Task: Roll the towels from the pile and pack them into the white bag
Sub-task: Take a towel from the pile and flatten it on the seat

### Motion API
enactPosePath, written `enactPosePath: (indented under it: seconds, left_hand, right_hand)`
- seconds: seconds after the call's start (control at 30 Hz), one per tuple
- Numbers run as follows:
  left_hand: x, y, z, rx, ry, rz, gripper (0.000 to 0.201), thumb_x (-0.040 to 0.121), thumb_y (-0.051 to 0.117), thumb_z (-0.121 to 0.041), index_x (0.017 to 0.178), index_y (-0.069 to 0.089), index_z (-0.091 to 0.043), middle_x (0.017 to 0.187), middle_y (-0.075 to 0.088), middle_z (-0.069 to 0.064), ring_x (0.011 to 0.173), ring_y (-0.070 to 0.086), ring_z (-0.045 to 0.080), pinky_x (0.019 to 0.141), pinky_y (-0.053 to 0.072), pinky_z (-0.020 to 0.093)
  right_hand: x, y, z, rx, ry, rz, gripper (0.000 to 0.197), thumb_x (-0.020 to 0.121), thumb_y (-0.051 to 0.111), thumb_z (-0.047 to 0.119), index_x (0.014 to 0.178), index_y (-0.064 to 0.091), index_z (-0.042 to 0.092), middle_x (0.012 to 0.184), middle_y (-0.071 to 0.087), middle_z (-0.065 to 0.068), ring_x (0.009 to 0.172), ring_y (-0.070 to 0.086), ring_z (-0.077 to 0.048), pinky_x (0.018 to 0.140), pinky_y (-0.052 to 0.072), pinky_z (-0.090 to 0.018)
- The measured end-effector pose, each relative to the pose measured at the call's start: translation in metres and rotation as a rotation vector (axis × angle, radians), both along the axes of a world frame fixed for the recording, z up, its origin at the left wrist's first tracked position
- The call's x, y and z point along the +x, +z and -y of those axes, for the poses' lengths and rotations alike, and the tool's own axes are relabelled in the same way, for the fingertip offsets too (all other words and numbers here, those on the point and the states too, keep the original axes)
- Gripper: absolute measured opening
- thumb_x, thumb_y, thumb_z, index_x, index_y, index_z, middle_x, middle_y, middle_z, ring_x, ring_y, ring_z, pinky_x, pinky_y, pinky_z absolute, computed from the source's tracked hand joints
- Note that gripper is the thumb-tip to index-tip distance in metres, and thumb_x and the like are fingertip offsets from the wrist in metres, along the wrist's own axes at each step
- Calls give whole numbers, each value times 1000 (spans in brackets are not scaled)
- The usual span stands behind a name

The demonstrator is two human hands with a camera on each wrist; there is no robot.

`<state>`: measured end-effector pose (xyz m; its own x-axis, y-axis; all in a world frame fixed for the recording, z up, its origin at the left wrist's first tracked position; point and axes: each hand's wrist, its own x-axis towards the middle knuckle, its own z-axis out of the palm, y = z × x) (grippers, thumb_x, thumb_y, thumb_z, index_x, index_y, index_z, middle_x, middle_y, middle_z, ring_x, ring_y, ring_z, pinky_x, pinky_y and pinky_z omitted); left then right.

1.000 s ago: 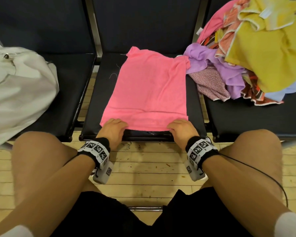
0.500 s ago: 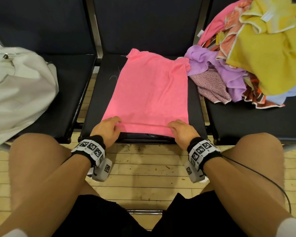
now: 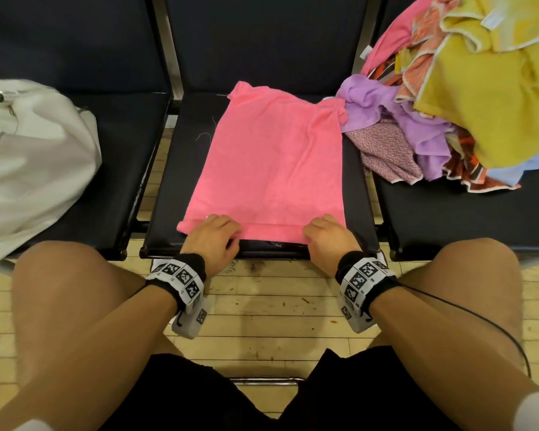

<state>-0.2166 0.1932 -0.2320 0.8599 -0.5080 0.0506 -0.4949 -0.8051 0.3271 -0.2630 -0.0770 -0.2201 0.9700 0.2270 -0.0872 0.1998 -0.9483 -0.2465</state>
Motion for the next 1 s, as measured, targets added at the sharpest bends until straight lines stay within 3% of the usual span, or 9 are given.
enactPosePath:
  seconds: [0.07,0.17,0.27,0.47,0.63,0.83,0.9,1.0]
  left_hand:
    - [1,-3,0,35,13,-47,28,87,63,-23,111,68,-9,110,65,7,103,54,30,91,48,47]
    - [5,-4,-4,20,58,-63,33,87,60,-24,117,66,-11,114,64,6,105,53,28,94,45,43]
    - [6,-4,-6,13,98,-54,32,86,58,-18,116,67,-11,113,66,6,104,52,27,93,44,42]
    - [9,2,-9,53,148,-117,32,90,52,-9,119,64,-12,115,65,7,107,51,29,96,41,45]
    - [8,9,-6,125,175,-118,30,97,45,-19,123,59,-18,114,65,4,107,54,27,96,38,43]
    - [7,10,-8,124,228,-218,38,94,46,-25,132,52,-22,123,57,1,97,61,29,85,52,46]
    - [8,7,-8,155,218,-158,39,93,49,-25,132,54,-22,123,56,1,102,58,27,92,47,47]
    - [8,6,-7,171,184,-17,32,90,56,-20,121,62,-19,118,58,3,109,51,26,94,39,46]
  right_hand:
    - [-5,-1,-1,21,-12,-10,12,81,55,7,90,63,7,94,61,-7,95,51,-26,72,50,-39]
    - [-6,-6,4,39,-61,-11,21,81,58,18,101,64,12,103,61,-2,100,51,-23,76,50,-36]
    - [-4,-7,7,35,-70,-13,29,79,59,12,107,65,12,108,62,-3,101,53,-25,84,50,-39]
    - [-1,-7,7,49,-133,19,20,76,57,3,93,66,10,96,65,-7,91,54,-31,80,46,-40]
    - [1,0,8,22,-133,-38,22,89,46,8,107,57,13,95,64,-6,91,54,-30,83,39,-40]
    - [-1,-3,7,87,-177,-74,33,90,46,8,121,56,14,111,62,-6,96,57,-32,83,41,-38]
    - [-1,-5,7,80,-192,2,32,85,53,6,115,61,13,107,62,-7,94,57,-34,79,43,-40]
    - [1,-9,5,5,-130,106,37,61,66,-9,92,67,11,89,64,-6,82,57,-32,69,41,-38]
